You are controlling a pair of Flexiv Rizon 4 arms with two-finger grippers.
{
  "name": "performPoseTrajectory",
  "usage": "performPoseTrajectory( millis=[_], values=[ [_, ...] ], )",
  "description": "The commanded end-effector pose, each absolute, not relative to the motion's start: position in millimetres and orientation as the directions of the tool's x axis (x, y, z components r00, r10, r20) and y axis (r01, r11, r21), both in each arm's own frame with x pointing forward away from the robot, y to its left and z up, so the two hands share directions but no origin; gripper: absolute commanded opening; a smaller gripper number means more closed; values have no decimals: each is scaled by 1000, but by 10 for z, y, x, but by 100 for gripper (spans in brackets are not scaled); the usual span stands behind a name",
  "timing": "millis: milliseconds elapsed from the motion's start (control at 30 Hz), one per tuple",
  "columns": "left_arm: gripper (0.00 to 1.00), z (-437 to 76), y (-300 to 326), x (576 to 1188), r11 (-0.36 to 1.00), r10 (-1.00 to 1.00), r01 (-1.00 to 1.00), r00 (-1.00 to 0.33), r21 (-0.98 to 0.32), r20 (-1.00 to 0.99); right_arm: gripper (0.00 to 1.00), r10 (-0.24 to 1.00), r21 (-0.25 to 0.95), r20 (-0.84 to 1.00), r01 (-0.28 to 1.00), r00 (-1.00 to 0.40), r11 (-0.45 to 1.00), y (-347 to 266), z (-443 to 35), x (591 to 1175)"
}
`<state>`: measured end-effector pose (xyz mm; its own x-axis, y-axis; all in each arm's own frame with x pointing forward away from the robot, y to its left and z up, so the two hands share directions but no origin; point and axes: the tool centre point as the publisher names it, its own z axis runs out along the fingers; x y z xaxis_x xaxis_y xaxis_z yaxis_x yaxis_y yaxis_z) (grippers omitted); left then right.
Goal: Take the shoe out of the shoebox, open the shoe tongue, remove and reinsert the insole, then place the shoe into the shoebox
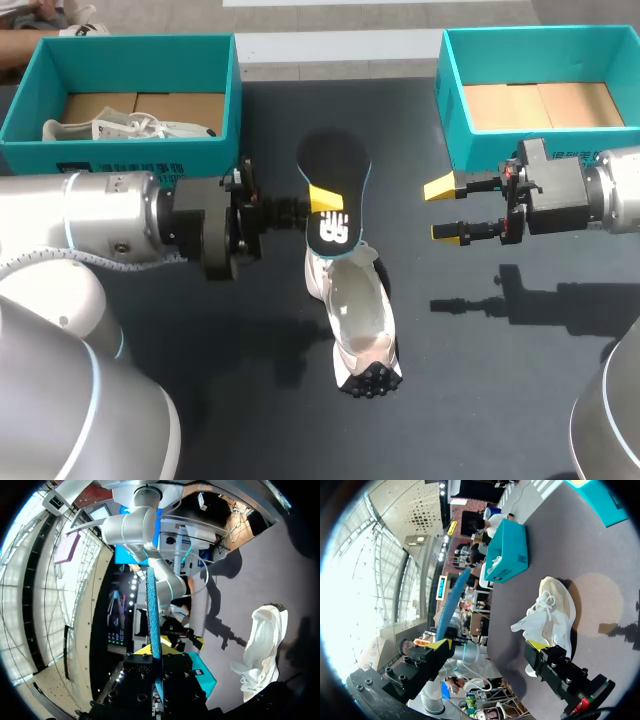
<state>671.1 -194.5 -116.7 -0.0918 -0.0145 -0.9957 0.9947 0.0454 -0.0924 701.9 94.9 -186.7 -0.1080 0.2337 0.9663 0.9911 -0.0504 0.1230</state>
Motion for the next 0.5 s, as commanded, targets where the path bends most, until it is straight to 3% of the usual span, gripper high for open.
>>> performPoseTrajectory(
  millis=[33,500],
  values=[
    [0,-1206,-1946,6613,123,-48,988,97,90,-994,100,236,124,966,991,-108,-53,963,-1871,7011],
    [0,-1460,-1971,6588,86,-4,995,46,45,-999,100,236,124,966,991,-108,-53,967,-1874,7010]
  ],
)
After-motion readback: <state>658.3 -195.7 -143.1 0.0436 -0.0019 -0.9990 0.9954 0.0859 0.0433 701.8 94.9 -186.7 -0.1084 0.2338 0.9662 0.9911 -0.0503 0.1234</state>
